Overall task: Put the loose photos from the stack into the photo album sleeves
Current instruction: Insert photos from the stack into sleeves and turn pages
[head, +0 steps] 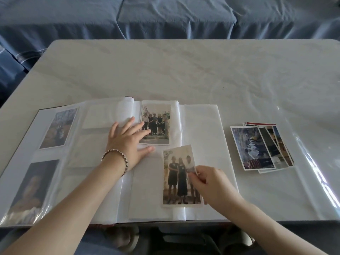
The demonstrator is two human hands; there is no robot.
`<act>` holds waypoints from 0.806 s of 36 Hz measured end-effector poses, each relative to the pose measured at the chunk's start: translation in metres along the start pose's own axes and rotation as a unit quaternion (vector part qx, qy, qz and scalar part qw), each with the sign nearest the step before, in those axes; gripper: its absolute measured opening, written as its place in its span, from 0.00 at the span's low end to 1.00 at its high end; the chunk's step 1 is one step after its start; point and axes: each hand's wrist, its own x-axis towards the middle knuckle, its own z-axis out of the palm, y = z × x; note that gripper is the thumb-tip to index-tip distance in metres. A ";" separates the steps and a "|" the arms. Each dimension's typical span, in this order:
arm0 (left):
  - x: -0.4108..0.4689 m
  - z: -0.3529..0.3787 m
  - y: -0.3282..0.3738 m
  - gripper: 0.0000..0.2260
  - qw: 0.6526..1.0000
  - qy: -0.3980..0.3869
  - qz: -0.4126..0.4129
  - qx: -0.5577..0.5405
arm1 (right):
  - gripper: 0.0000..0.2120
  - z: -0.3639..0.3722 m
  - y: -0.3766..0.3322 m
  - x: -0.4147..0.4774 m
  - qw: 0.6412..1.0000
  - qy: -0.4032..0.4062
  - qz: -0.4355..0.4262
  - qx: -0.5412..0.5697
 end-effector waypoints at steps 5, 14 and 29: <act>0.000 -0.001 -0.001 0.25 1.000 -0.005 0.004 0.005 | 0.16 0.003 0.005 0.001 0.995 -0.083 0.048 0.017; -0.003 -0.005 0.010 0.19 0.999 0.004 0.050 0.009 | 0.14 -0.022 0.003 0.002 0.977 0.208 -0.022 0.045; -0.017 0.006 0.028 0.36 0.993 -0.095 0.057 0.046 | 0.07 -0.019 -0.019 -0.002 0.916 0.303 -0.216 -0.150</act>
